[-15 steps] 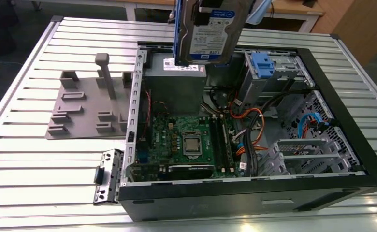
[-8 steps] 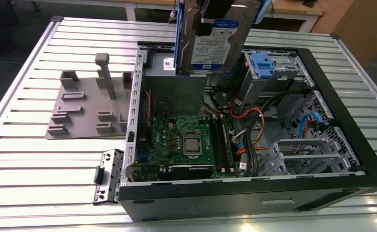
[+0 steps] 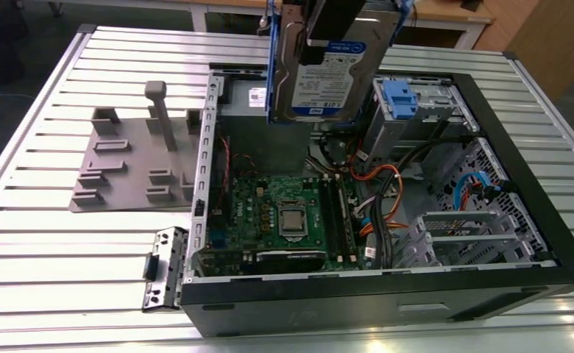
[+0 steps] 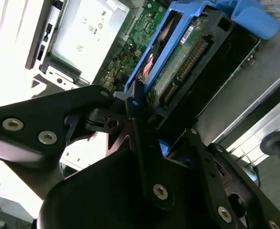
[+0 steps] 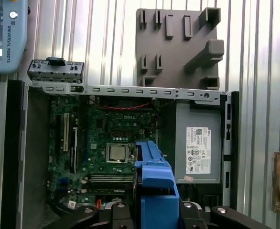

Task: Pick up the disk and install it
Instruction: 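Pick up the disk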

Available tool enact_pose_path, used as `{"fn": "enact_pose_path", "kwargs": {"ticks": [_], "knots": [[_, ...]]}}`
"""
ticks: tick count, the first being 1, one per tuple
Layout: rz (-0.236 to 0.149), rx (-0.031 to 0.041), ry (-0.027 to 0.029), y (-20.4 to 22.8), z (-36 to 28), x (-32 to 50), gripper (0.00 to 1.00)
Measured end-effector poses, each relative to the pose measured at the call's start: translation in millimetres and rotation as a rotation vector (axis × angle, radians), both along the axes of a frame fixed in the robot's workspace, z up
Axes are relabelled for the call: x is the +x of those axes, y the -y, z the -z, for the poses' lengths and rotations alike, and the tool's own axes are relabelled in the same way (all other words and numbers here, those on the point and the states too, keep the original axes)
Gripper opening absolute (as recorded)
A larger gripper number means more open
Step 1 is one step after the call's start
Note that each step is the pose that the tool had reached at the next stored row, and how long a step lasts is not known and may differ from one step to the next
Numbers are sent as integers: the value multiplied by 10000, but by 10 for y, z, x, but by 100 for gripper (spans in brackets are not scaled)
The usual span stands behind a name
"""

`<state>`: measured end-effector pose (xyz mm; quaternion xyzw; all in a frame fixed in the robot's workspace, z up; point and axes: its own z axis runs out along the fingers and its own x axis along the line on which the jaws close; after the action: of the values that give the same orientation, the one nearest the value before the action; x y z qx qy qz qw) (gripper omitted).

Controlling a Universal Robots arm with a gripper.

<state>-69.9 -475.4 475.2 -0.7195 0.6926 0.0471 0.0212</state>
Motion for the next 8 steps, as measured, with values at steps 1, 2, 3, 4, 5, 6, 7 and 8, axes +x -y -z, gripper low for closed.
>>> {"fn": "enact_pose_path", "kwargs": {"ticks": [1, 2, 3, 4, 5, 6, 7, 8], "knots": [[44, -54, 0, 1, -1, 0, 36], [67, -107, 1, 2, 0, 1, 36], [74, -170, 1, 3, 0, 5, 36], [79, -218, 1, 4, 0, 12, 36], [80, -246, 2, 8, 2, 21, 36], [80, -265, 2, 14, 3, 31, 36], [80, -273, 0, 21, 5, 41, 36], [80, -274, 1, 31, 9, 51, 36]]}}
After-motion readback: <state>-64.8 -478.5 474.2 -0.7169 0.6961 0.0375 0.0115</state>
